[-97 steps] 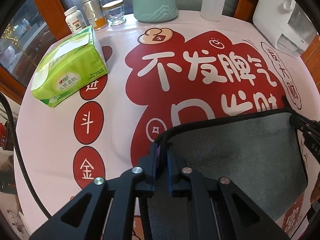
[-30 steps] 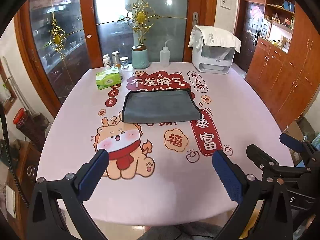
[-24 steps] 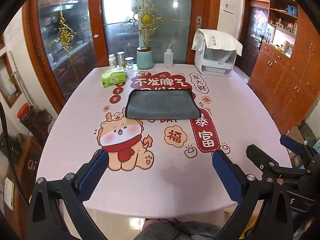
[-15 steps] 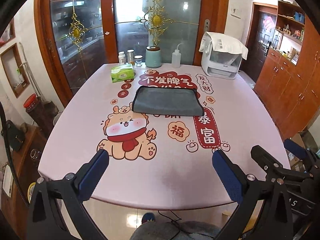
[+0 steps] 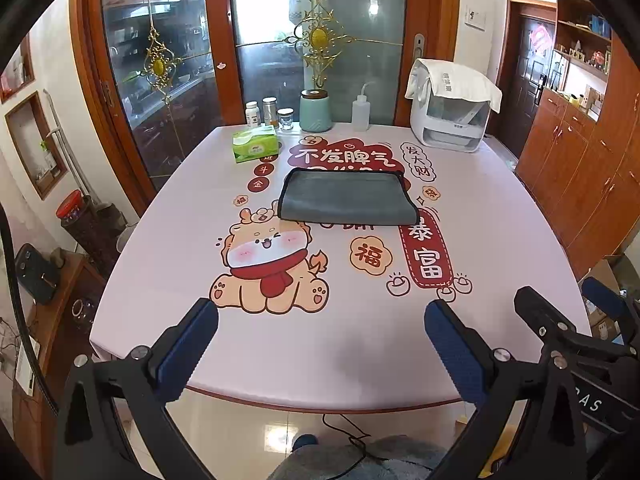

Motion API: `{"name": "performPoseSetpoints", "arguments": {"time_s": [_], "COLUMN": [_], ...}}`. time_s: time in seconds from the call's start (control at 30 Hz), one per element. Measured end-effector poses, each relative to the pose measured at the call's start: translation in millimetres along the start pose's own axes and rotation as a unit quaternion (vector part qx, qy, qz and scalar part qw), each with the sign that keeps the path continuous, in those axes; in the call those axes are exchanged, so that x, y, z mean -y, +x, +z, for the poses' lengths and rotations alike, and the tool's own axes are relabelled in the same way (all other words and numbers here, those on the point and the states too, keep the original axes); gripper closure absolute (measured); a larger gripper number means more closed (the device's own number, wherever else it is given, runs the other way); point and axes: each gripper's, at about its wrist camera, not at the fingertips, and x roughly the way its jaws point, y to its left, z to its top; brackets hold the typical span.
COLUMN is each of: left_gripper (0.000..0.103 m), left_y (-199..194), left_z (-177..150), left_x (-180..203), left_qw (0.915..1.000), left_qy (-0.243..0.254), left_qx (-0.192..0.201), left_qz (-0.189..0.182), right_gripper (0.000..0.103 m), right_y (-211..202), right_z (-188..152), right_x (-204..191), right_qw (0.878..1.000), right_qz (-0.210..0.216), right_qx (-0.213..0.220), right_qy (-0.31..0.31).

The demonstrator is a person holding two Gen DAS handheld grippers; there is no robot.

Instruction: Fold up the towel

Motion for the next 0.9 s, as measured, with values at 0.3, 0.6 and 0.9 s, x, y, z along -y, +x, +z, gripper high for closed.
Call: {"name": "performPoseSetpoints", "arguments": {"time_s": [0.3, 0.6, 0.9], "left_gripper": [0.000, 0.000, 0.000], "left_y": [7, 15, 15], "left_z": [8, 11, 12], "left_x": [-20, -28, -30], "left_qw": [0.9999, 0.9996, 0.9996], "left_qy": [-0.004, -0.003, -0.001], "left_qx": [-0.010, -0.027, -0.026], "left_qz": [-0.006, -0.003, -0.008], "right_gripper": [0.000, 0.000, 0.000], "right_y": [-8, -10, -3], "right_z": [2, 3, 4], "right_x": [-13, -23, -22], "right_qw": [1.000, 0.999, 0.999], "right_qz": [-0.025, -0.031, -0.036], "right_qx": [0.004, 0.009, -0.007], "right_qy": [0.008, 0.007, 0.015]}}
